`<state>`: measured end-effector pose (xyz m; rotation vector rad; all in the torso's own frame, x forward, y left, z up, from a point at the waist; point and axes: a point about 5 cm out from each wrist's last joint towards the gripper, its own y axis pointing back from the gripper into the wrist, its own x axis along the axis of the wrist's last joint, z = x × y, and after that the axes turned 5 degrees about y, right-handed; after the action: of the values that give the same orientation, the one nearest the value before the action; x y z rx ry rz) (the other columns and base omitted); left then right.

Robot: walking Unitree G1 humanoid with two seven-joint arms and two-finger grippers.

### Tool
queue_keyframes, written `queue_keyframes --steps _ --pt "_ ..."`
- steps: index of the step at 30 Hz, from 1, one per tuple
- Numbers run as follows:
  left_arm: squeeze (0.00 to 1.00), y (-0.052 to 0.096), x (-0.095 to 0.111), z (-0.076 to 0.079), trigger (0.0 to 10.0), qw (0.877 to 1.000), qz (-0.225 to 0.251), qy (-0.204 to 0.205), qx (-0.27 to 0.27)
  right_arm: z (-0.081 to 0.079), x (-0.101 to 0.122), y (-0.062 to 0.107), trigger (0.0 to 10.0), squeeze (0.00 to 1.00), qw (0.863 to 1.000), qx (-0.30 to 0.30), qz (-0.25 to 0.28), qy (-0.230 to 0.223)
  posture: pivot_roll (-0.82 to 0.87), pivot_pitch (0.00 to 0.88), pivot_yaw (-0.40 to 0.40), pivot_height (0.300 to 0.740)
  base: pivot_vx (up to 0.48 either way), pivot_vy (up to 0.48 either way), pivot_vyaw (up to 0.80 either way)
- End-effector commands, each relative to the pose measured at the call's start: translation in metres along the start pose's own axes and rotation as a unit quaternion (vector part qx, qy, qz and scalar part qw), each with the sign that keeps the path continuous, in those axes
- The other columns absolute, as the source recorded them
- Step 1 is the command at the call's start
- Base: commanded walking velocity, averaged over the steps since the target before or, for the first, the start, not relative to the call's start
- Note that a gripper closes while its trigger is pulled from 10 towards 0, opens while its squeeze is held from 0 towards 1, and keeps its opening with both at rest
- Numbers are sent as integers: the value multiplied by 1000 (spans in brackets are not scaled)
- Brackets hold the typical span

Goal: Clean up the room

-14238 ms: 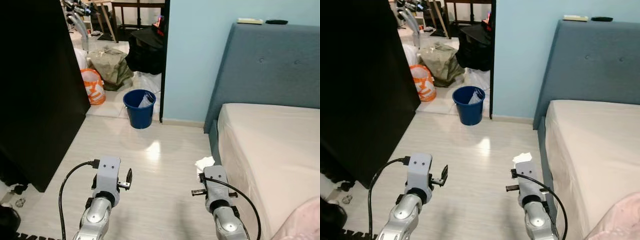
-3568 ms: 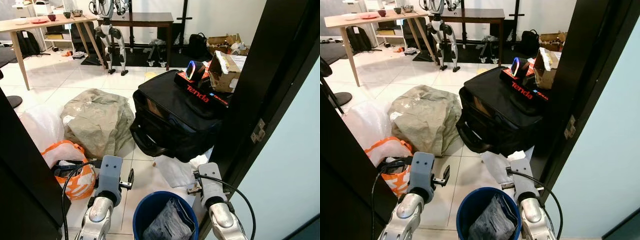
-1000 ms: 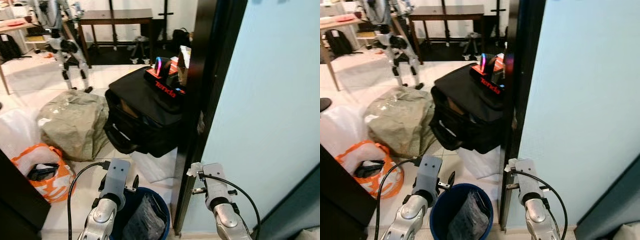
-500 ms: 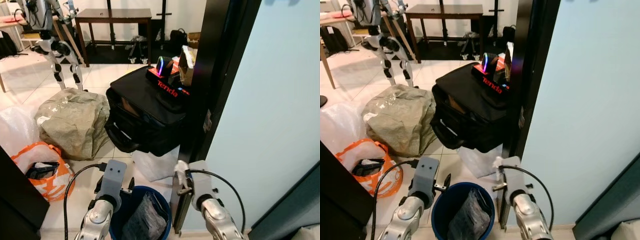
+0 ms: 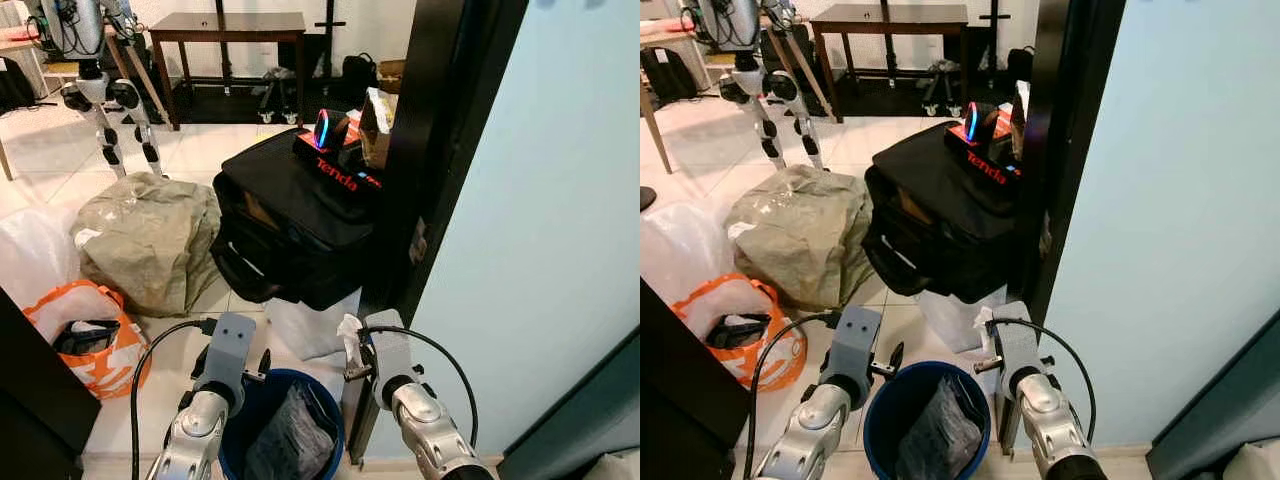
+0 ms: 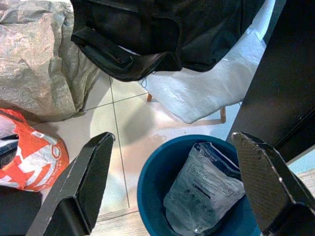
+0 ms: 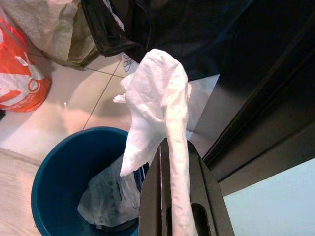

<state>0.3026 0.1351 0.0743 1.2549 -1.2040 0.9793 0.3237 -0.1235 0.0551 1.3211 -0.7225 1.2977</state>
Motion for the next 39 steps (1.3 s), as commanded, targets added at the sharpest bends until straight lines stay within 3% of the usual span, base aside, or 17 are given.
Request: queue_keyframes --steps 1,39 --pt "0 3 -9 -5 10000 1000 -21 -7 8 -3 -7 2 10000 0 1000 6 -13 -2 -33 126 -1 692 0 0 0" --pt "0 3 -10 -5 10000 1000 -25 -12 4 -7 -11 1 10000 0 1000 12 -20 -8 -23 131 5 604 0 0 0"
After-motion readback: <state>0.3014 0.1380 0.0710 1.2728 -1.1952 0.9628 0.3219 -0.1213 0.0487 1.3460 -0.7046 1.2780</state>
